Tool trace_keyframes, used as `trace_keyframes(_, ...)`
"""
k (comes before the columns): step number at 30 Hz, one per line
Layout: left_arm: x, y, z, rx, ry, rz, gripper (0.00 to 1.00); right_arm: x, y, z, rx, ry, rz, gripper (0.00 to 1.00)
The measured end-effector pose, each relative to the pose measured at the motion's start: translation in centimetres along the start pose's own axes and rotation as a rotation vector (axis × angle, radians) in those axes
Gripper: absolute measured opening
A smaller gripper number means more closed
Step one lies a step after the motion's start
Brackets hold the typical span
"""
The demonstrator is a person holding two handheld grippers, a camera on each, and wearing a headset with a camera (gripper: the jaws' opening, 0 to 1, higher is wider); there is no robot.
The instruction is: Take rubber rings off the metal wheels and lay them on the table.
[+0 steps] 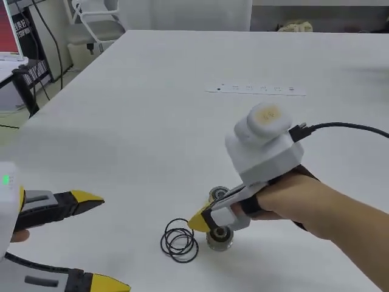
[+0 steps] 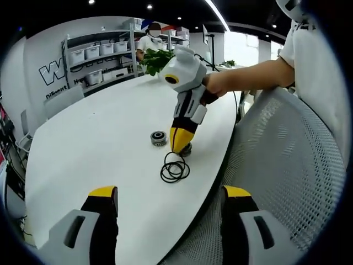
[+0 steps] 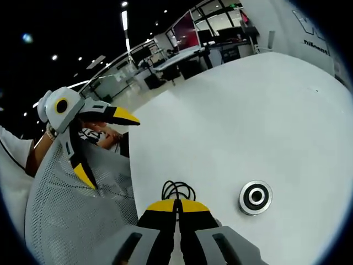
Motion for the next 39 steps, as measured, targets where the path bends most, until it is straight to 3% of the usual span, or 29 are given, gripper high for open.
trace_keyframes(11, 0.14, -0.65, -0.3, -0.009, 0.011, -0.024, 0.72, 0.49, -0.55, 0.35, -0.012, -0.031, -0.035, 0.0)
trace_keyframes(21, 0.11, -0.68, -0.43, -0.013, 0.015, -0.022, 0.72, 0.38, -0.88, 0.73, -0.018, -0.05, -0.052, 0.0)
trace_keyframes(29, 0.06, -0.66, -0.49, -0.02, 0.02, -0.017, 0.72, 0.58, -0.85, 0.12, -0.036, -0.038, -0.058, 0.0)
trace_keyframes(39, -0.05, -0.63, -0.54, -0.022, 0.023, -0.014, 0.72, 0.66, -0.83, 0.54, -0.04, -0.07, -0.057, 0.01)
Point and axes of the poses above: the centre of the closed fingertips' face, and the gripper's own axes: x roughly forward along the fingers, z roughly to its right, y roughly out of its top, the point moved 2 cm from there along -x, roughly backward along the fingers, and after that the axes turned 9 degrees about -z, right-handed, at the moved point
